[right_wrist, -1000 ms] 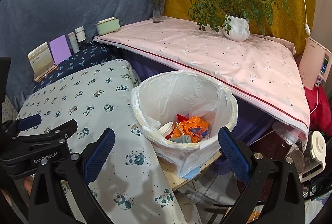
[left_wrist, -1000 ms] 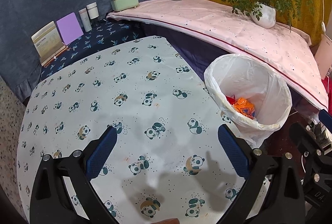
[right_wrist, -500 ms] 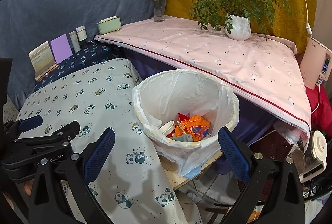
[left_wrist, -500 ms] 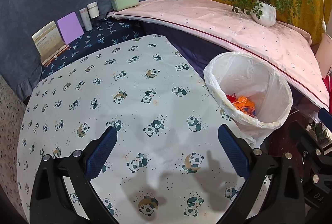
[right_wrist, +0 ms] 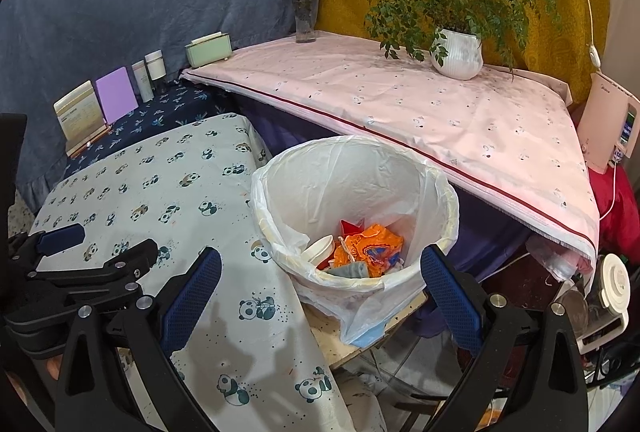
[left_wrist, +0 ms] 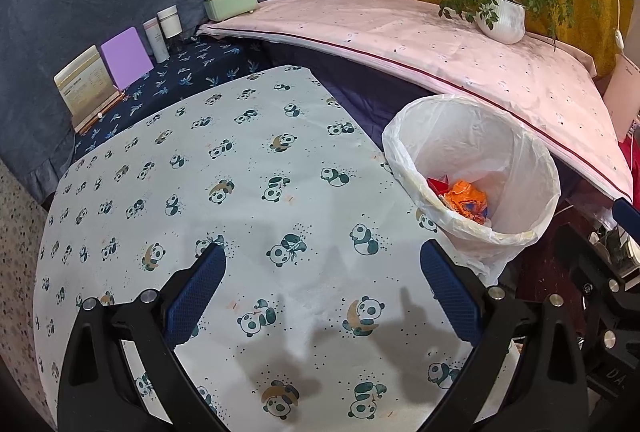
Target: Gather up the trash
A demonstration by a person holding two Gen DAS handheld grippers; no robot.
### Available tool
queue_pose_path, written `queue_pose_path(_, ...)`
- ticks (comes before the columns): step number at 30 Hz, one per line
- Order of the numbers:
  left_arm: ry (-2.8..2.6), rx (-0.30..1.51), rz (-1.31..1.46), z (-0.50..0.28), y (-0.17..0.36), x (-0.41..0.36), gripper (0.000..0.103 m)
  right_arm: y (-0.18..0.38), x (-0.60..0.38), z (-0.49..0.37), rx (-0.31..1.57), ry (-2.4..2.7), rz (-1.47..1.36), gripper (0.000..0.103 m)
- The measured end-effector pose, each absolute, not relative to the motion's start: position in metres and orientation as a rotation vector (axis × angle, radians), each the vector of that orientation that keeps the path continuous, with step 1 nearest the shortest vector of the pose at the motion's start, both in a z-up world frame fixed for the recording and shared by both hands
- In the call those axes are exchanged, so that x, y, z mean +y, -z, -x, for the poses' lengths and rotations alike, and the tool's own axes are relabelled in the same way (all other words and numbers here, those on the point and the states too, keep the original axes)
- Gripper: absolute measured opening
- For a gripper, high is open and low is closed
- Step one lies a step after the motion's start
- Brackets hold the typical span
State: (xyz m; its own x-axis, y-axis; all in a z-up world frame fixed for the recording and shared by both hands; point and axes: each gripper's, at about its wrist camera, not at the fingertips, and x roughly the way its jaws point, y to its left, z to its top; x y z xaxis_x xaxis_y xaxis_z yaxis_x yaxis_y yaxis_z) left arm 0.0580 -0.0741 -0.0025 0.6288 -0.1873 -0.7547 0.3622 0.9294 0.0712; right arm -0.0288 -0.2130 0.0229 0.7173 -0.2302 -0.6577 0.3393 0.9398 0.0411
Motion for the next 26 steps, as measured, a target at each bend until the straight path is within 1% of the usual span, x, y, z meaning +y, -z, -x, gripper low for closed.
queue_pose_path(26, 0.378, 0.851, -0.254, -0.064, 0.008, -0.093, 0.093, -0.019, -0.231, 0.029, 0.705, 0.349, -0.182, 0.096)
